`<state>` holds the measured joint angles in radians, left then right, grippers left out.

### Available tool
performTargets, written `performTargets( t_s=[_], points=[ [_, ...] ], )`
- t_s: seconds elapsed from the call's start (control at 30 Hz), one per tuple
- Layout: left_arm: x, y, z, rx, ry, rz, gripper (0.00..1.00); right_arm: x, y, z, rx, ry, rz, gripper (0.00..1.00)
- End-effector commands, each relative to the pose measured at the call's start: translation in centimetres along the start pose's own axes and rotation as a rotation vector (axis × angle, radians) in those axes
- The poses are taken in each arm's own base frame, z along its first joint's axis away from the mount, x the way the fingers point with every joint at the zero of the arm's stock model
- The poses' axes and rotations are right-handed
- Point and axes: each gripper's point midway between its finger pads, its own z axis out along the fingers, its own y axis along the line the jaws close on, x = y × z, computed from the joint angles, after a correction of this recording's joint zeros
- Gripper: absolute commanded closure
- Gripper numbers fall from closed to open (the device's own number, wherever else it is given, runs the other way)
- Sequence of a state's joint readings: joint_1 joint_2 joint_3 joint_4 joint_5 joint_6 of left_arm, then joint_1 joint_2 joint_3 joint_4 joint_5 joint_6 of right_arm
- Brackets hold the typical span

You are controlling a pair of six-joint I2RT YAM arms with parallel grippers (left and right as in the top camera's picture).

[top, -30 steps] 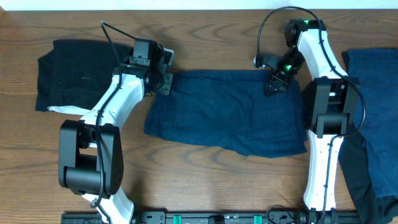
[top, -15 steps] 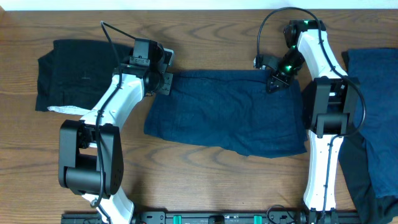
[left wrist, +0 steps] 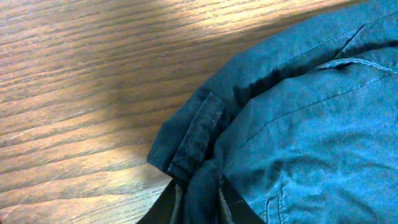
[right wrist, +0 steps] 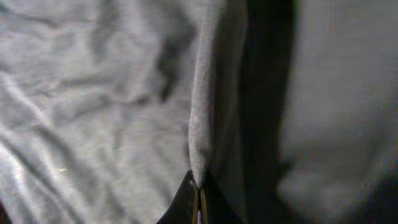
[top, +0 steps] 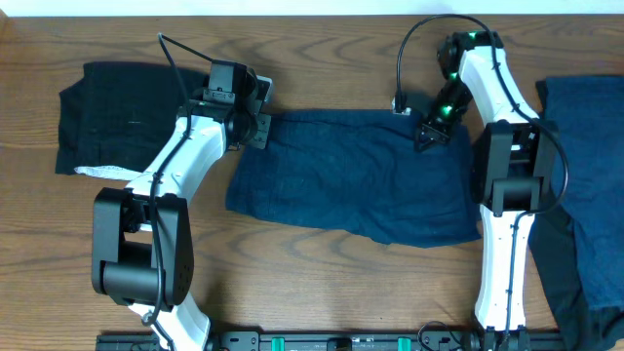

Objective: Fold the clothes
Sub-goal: 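Grasp the blue trousers' right waistband with the right gripper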

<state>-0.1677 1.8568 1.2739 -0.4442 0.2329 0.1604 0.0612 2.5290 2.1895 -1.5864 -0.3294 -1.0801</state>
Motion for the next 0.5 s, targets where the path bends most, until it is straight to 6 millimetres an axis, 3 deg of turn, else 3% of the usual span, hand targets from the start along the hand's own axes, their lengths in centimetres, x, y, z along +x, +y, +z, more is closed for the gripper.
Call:
performTargets(
  t_s=[0.0,0.1,0.3,0.47],
  points=[
    [-0.4,-0.2,-0.7,0.007,-0.024,0.007,0.71,-0.9,1.1,0.4,-0.034,-0.003,-0.003,0.99],
    [-0.5,-0.2,-0.7,0.007,-0.028,0.008,0.6,-1.6,2.2,0.5,-0.078,-0.023,-0.004,0.99],
    [-1.1,-0.2,-0.7,0.005,-0.051,0.012,0.26,-3.0,4.5,0.9,-0.147,-0.039,-0.015,0.99],
    [-2.2,-0.1,-0.7,0.001,-0.094,0.021,0.22,-3.7,5.8,1.4,-0.167,-0.012,-0.056,0.99]
  ],
)
